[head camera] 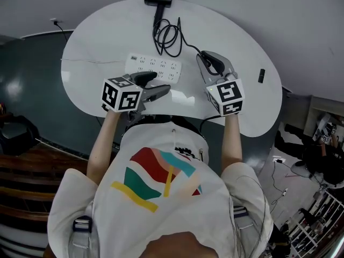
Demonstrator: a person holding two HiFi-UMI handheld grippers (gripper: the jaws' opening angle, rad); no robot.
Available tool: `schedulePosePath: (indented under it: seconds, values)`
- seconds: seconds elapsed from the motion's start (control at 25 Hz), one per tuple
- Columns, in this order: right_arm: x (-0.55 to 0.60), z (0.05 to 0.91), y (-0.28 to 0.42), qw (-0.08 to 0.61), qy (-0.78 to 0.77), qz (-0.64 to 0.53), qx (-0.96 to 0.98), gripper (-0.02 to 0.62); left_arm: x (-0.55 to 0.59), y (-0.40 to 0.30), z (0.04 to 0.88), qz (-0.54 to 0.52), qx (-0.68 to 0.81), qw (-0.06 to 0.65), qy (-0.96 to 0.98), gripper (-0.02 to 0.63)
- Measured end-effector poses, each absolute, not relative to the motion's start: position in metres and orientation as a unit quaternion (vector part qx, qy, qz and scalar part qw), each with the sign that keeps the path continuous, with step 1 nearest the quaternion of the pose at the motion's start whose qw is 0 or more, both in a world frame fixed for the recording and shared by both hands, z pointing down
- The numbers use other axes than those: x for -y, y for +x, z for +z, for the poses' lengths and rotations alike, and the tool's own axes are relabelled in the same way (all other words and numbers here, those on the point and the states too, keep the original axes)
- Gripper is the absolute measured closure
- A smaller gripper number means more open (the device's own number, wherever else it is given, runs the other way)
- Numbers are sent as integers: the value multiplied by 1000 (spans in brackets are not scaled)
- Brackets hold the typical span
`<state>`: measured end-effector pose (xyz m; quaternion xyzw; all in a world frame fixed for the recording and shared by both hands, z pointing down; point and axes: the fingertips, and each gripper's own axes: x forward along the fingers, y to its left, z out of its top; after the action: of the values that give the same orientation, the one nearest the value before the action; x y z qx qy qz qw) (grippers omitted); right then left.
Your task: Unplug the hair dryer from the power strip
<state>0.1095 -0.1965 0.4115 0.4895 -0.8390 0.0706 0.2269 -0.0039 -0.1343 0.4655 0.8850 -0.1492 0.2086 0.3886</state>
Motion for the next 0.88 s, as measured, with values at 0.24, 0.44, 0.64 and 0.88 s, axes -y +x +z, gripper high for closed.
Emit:
schedulePosePath:
  seconds: [0.24,0.44,0.64,0.88]
  values:
    - [181,467,133,277,504,113,810,528,129,-5,469,208,146,387,886,307]
    - [168,503,145,305,516,151,786,532,131,-8,461,180,158,392,888,305]
    - [159,524,151,307,528,178,771,537,128,-12,461,171,175,392,887,307]
    - [152,534,154,299,539,199,762,537,124,-18,462,172,183,393,884,307]
